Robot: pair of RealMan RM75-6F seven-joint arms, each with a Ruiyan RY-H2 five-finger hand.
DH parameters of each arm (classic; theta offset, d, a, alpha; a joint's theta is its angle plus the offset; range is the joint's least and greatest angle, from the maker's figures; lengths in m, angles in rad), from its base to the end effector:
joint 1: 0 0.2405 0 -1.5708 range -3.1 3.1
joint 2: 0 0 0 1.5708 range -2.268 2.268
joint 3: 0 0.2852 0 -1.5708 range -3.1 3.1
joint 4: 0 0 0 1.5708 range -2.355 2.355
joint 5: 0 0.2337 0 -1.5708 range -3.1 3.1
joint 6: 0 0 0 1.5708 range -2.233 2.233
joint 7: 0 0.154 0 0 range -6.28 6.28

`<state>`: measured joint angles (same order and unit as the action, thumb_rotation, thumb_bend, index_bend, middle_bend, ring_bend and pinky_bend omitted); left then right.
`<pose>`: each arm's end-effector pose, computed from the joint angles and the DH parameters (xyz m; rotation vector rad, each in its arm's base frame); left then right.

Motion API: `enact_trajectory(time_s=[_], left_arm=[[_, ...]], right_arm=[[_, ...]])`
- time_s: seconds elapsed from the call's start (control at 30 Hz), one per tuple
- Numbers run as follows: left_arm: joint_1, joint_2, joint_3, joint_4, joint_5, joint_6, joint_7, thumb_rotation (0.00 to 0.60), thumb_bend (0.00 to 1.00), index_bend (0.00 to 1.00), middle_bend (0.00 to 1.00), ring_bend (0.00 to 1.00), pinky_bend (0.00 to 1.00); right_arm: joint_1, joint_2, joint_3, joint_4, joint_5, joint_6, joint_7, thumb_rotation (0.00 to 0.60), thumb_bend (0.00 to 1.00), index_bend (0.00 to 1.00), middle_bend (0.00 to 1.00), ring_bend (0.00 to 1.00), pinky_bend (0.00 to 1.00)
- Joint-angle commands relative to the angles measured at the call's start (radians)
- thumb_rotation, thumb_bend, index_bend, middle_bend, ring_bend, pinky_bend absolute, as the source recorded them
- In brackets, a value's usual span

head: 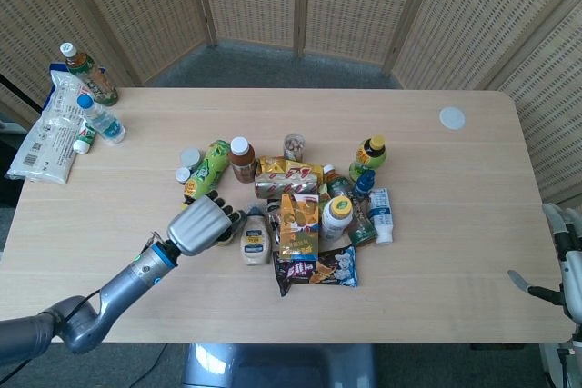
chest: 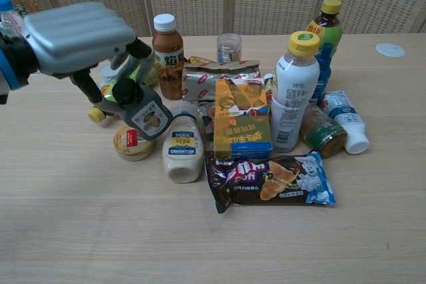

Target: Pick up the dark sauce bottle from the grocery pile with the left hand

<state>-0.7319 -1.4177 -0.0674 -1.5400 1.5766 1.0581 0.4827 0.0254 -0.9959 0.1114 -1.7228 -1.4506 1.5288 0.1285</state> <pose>-0.1467 0.3397 -0.0106 -2.1331 -0.2530 -0.9474 -0.3401 -0.1872 0.1996 1.2197 -0.9564 1.0045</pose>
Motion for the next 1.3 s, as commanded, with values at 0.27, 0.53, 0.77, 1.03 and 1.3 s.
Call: enact_trajectory(time_s=[0.27,0.53,0.77,1.03,1.3], left_arm=[[0.002,0.116,-0.060,-0.119,-0.027,0.042,0.029,0.600,0.10,0.76,0.67,0.60,0.52],[-0.001,0.167,-0.089,-0.168,-0.039,0.058,0.041,0.600,0.10,0.76,0.67,0.60,0.52],[-0.008,0.210,-0.116,-0.220,-0.050,0.065,0.062,0.600,0.10,0.76,0.67,0.60,0.52],[-0.016,0.257,-0.147,-0.278,-0.066,0.074,0.089,0.600,0.10,0.76,0.67,0.60,0.53],[-0.020,0.280,-0.159,-0.307,-0.076,0.077,0.106,0.600,0.10,0.76,0.67,0.61,0.53]], right_arm=[[0.000,0.000,-0.001,-0.003,-0.001,0.000,-0.002,0.591,0.00,0.00,0.00,0.00,0.00],[-0.001,0.000,0.000,-0.004,0.000,0.001,-0.003,0.589,0.00,0.00,0.00,0.00,0.00],[-0.001,0.000,-0.001,-0.005,-0.002,0.002,-0.003,0.590,0.00,0.00,0.00,0.00,0.00],[-0.003,0.003,-0.001,-0.009,-0.005,0.007,0.001,0.589,0.00,0.00,0.00,0.00,0.00],[-0.004,0.005,-0.001,-0.012,-0.008,0.010,0.002,0.592,0.00,0.00,0.00,0.00,0.00]])
